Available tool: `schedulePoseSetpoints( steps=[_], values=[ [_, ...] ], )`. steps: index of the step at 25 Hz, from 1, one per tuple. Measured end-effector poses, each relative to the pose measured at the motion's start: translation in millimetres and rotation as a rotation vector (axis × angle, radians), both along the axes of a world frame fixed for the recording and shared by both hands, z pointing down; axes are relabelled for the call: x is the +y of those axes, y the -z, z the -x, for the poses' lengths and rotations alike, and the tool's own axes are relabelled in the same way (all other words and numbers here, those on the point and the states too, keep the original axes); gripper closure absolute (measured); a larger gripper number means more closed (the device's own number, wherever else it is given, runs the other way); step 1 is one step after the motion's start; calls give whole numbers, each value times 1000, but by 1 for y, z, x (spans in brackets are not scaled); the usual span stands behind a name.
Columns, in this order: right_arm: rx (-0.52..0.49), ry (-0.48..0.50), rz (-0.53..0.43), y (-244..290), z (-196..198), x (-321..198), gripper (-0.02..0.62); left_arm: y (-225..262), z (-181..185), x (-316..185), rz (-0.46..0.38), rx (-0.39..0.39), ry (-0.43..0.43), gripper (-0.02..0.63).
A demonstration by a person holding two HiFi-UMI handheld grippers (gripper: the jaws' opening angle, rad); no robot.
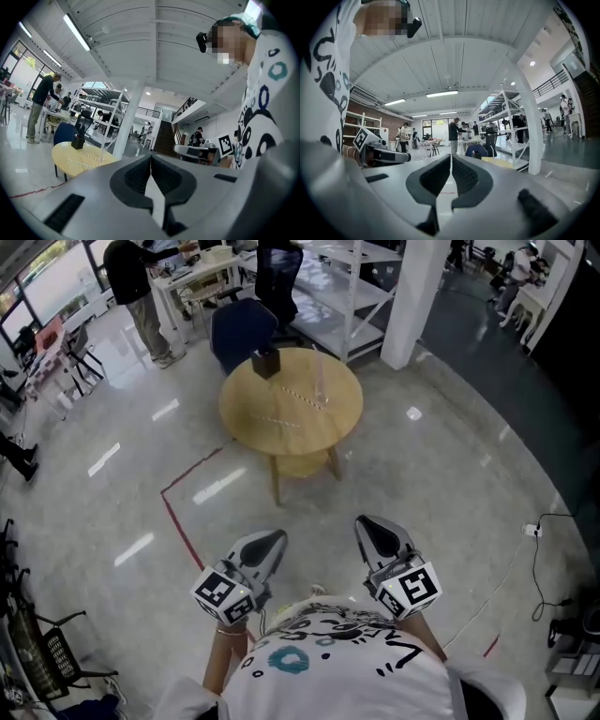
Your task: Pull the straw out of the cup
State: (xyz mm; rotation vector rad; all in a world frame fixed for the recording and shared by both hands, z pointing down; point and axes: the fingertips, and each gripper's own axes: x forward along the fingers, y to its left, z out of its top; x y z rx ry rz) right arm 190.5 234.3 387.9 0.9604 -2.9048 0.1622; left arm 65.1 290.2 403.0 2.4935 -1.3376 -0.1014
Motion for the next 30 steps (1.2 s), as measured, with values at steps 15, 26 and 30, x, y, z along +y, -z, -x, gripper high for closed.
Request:
schedulePoseSetpoints(
  steps=[15,26,30],
  values=[
    [5,-3,33,-11,54,-84,566,-9,53,-78,42,7,4,589],
    [-10,-63,30,-7,96,-151,566,-3,95,-152,29,-10,-56,589],
    [-9,-79,36,-13,109,-170,566,-12,112,-172,38,-12,-63,589]
  ],
)
